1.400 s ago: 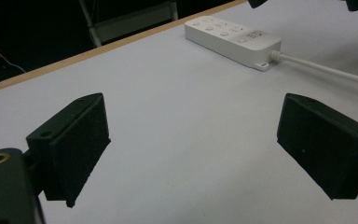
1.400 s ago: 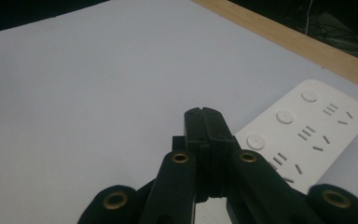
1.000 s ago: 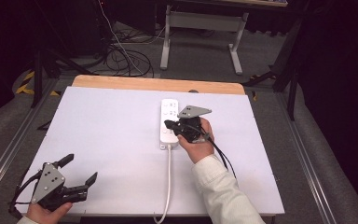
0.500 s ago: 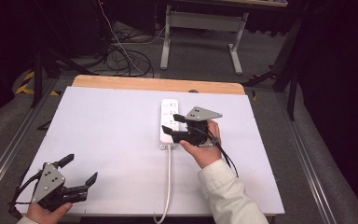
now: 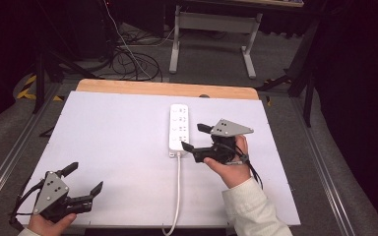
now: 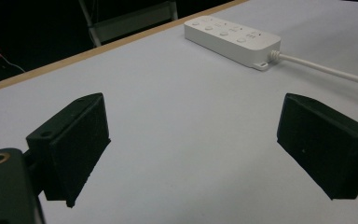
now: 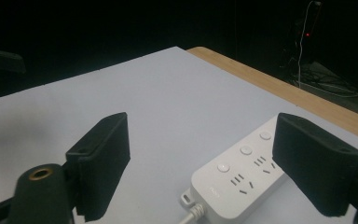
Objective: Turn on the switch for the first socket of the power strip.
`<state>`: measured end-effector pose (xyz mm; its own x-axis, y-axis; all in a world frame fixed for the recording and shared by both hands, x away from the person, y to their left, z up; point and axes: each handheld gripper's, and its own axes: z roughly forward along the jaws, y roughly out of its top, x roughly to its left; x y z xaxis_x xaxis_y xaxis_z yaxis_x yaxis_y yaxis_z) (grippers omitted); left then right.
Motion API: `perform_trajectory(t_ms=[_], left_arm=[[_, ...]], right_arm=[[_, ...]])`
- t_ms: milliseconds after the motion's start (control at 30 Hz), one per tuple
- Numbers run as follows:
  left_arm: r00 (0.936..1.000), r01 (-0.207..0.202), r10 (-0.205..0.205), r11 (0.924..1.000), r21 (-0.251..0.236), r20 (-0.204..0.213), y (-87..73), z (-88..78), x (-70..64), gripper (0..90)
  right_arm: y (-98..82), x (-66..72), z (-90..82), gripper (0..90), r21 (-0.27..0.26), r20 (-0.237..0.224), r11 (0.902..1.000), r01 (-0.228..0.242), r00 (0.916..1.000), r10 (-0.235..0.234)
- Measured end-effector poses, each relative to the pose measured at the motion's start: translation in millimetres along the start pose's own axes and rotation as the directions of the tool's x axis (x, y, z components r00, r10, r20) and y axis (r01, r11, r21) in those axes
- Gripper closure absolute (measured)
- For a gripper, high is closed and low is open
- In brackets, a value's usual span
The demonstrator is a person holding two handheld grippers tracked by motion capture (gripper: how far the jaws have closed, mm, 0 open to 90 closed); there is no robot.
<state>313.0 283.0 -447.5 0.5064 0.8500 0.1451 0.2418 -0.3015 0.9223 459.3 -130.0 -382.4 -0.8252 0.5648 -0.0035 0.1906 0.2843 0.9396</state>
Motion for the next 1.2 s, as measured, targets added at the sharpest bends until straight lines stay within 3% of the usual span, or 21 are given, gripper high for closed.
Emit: perform_trajectory(t_ms=[433,667,1000,1200], left_arm=[[1.0,0.004,-0.004,1.0,-0.001,0.001,0.1,0.1,-0.6,9.7],[1.0,0.0,0.0,1.0,0.0,0.001,0.2,0.3,-0.6,9.6],[1.0,0.004,-0.004,1.0,-0.002,0.006,0.2,0.2,-0.9,9.7],[0.9999,0.007,-0.007,0.9999,-0.008,0.012,0.3,-0.3,-0.8,9.8]], right_arm=[[-18.3,0.4,-45.4,13.8,0.006,-0.008,0.9998,-0.017,0.9998,0.017],[-33.7,-0.5,-66.5,13.8,-0.005,0.018,0.9987,-0.051,0.9985,0.052],[-62.2,-2.9,-83.4,13.4,0.046,0.03,0.9959,-0.078,0.9966,0.076],[-78.2,-2.5,-88.8,13.4,0.063,0.037,0.9957,-0.067,0.9972,0.065]])
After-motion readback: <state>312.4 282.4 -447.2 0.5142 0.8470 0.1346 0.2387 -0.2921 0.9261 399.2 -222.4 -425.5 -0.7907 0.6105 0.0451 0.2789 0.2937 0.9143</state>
